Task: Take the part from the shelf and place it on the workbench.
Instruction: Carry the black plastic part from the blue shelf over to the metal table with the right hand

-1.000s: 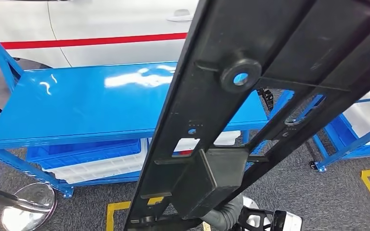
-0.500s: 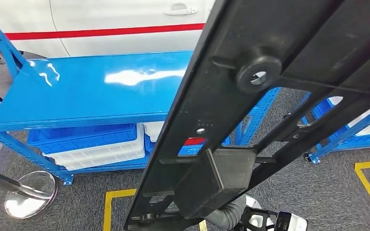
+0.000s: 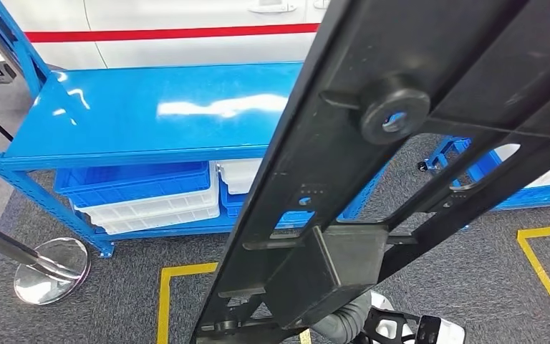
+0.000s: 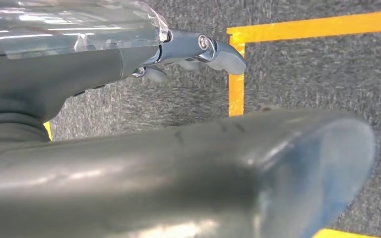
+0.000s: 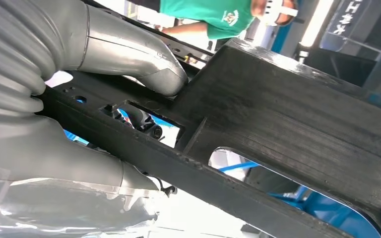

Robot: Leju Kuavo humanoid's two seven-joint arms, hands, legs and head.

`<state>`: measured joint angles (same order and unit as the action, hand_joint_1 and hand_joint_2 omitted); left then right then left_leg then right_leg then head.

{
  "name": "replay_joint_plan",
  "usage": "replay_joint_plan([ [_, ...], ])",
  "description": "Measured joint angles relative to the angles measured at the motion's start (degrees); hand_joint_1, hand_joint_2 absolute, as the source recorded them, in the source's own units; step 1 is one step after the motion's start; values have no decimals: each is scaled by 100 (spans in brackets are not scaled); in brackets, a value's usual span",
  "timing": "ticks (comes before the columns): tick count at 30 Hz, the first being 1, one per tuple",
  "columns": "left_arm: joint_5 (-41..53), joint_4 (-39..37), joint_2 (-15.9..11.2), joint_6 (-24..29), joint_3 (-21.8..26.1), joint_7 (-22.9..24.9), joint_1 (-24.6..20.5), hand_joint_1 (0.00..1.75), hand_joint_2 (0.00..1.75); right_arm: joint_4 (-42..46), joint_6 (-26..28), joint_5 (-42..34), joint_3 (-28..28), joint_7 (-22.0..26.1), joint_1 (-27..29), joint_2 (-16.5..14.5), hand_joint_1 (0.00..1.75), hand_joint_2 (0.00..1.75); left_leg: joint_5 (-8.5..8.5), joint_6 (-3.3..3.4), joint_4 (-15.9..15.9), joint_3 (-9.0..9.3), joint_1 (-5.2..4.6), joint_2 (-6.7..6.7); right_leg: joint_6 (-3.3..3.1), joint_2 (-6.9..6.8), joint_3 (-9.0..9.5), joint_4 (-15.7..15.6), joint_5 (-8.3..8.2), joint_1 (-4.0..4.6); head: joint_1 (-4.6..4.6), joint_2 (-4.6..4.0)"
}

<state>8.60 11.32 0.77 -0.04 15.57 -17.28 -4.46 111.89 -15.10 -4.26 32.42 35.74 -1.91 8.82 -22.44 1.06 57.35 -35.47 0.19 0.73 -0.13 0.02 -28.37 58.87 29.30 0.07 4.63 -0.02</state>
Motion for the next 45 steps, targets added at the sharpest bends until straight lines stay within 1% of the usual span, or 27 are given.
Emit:
replay_joint_plan([
  [1, -6, 0, 4, 1, 1, -13, 10, 0, 0, 19, -19, -14, -2, 0, -5, 4, 175, 175, 42, -32, -3, -20, 4, 1, -24, 1, 97, -186, 36, 19, -1, 0],
  [4, -9, 0, -2, 4, 2, -41, 39, 0, 0, 38, -73, -31, -10, 0, -20, 11, 175, 175, 58, -126, 20, -78, 16, -10, -104, -17, 54, -294, -88, -1, -1, 0],
  [6, -8, 0, -7, 7, 3, -50, 55, 0, 0, 41, -83, -37, -14, 0, -42, 12, 175, 175, -328, -176, 389, -210, 27, -27, -174, -45, -38, -326, -206, -44, 0, 0],
  [8, -7, 0, -6, 7, 3, -52, 66, 0, 0, 42, -85, -43, -17, 0, -55, 12, 175, 175, -851, -227, 1129, -396, 59, -31, -192, -55, -178, -302, -308, -40, 1, 0],
  [9, -7, 0, -7, 7, 3, -53, 70, 0, 0, 41, -86, -44, -20, 0, -56, 12, 175, 175, -982, -253, 1461, -450, 75, -29, -181, -56, -256, -285, -358, -41, 1, 0],
  [10, -4, 0, -9, 8, 3, -54, 71, 0, 0, 41, -87, -44, -25, 0, -57, 12, 175, 175, -979, -278, 1641, -432, 90, -28, -167, -56, -339, -261, -407, -45, 1, 0],
  [11, 2, 0, -10, 8, 3, -56, 69, 0, 0, 42, -87, -44, -32, 0, -58, 12, 175, 175, -864, -299, 1624, -323, 108, -28, -147, -56, -423, -230, -450, -54, 1, 0],
  [13, 21, 0, -13, 7, 3, -60, 56, 0, 0, 59, -82, -39, -48, 0, -58, 12, 175, 175, -595, -338, 1028, 153, 148, -32, -92, -54, -581, -144, -516, -75, 1, 0],
  [15, 33, 0, -11, 6, 3, -63, 40, 0, 0, 112, -80, -30, -59, 0, -58, 12, 175, 175, -605, -326, 301, 618, 143, -63, -17, -53, -700, -59, -574, -72, 0, 0],
  [16, 34, 0, -10, 6, 3, -67, 36, 0, 0, 143, -81, -24, -63, 0, -57, 12, 175, 175, -664, -295, 110, 715, 128, -78, 21, -54, -736, -38, -611, -62, 0, 0],
  [18, 34, -1, -9, 6, 3, -72, 44, 0, 0, 183, -82, -13, -72, 0, -51, 14, 175, 175, -649, -185, 42, 689, 98, -83, 103, -54, -781, -39, -691, -65, -1, 0],
  [20, 35, -2, -9, 6, 3, -73, 55, 0, 0, 197, -86, -10, -82, 0, -42, 21, 175, 175, -544, -65, 34, 593, 90, -53, 163, -45, -861, 70, -534, -95, -1, 0],
  [22, 37, -2, -12, 7, 4, -73, 58, 0, 0, 206, -118, -17, -92, 0, -37, 32, 175, 175, -415, 25, 28, 455, 79, -26, 190, -33, -1024, 578, 5, -109, -1, 0],
  [24, 49, -2, -16, 7, 5, -73, 60, 0, 0, 212, -193, -49, -98, 0, -34, 45, 175, 175, -286, 59, 37, 283, 46, -22, 194, -28, -1175, 1303, 473, -103, -2, 0],
  [25, 66, -2, -16, 7, 5, -70, 63, 0, 0, 214, -242, -81, -102, 0, -30, 53, 175, 175, -224, 64, 45, 193, 27, -21, 187, -27, -1176, 1534, 516, -97, -2, 0],
  [27, 116, -2, -17, 7, 4, -38, 66, 0, 0, 214, -336, -161, -122, 0, -25, 76, 175, 175, -110, 63, 69, 21, -4, -20, 141, -27, -910, 1450, 263, -78, -2, 0],
  [29, 175, -2, -25, 17, 2, 83, 66, 0, 0, 214, -428, -239, -165, 0, -27, 102, 175, 175, -13, 45, 92, -112, -30, -23, 36, -30, -331, 718, 57, -28, 0, 0],
  [31, 238, -2, -46, 69, -2, 331, 72, 0, 0, 215, -519, -309, -236, 0, -26, 123, 175, 175, 74, -2, 93, -170, -32, -23, -52, -39, 124, 12, 133, 26, 0, 0],
  [32, 270, -2, -64, 121, -4, 515, 77, 0, 0, 216, -574, -345, -284, 0, -20, 134, 175, 175, 121, -37, 79, -176, -22, -19, -85, -42, 206, -160, 187, 48, 0, 0],
  [34, 337, -3, -116, 265, -7, 993, 96, 0, 0, 215, -714, -412, -396, 0, -1, 151, 175, 175, 186, -112, 52, -186, -8, -16, -127, -46, 182, -250, 96, 41, -1, 0],
  [35, 372, -3, -140, 341, -8, 1266, 108, 0, 0, 215, -784, -434, -455, 0, 4, 157, 175, 175, 120, -145, 97, -212, -4, -20, -155, -50, 150, -273, 31, 25, 0, 0],
  [37, 455, -5, -174, 484, -16, 1795, 138, 0, 0, 207, -894, -445, -556, 0, 8, 164, 175, 175, -293, -201, 485, -335, 15, -32, -198, -71, 64, -305, -92, -7, 0, 0],
  [39, 511, -9, -196, 585, -35, 2245, 164, 0, 0, 185, -950, -426, -631, 0, 12, 173, 175, 175, -754, -260, 1193, -512, 43, -35, -216, -101, -48, -296, -181, -11, 1, 0],
  [41, 522, -11, -205, 650, -49, 2520, 181, 0, 0, 151, -975, -408, -678, 0, 13, 179, 175, 175, -781, -311, 1603, -530, 72, -33, -197, -161, -168, -265, -254, -18, 1, 0],
  [42, 514, -11, -206, 671, -51, 2585, 187, 0, 0, 133, -980, -403, -691, 0, 13, 181, 175, 175, -648, -327, 1511, -398, 86, -24, -182, -200, -225, -239, -279, -26, 1, 0],
  [43, 500, -11, -206, 681, -51, 2619, 190, 0, 0, 116, -979, -398, -697, 0, 13, 182, 175, 175, -503, -335, 1204, -159, 98, 16, -165, -243, -274, -204, -293, -32, 1, 0],
  [45, 472, -10, -205, 693, -51, 2638, 177, 0, 0, 87, -961, -379, -704, 0, 19, 185, 175, 175, -425, -316, 434, 362, 84, 165, -119, -340, -346, -131, -302, -24, 0, 0],
])
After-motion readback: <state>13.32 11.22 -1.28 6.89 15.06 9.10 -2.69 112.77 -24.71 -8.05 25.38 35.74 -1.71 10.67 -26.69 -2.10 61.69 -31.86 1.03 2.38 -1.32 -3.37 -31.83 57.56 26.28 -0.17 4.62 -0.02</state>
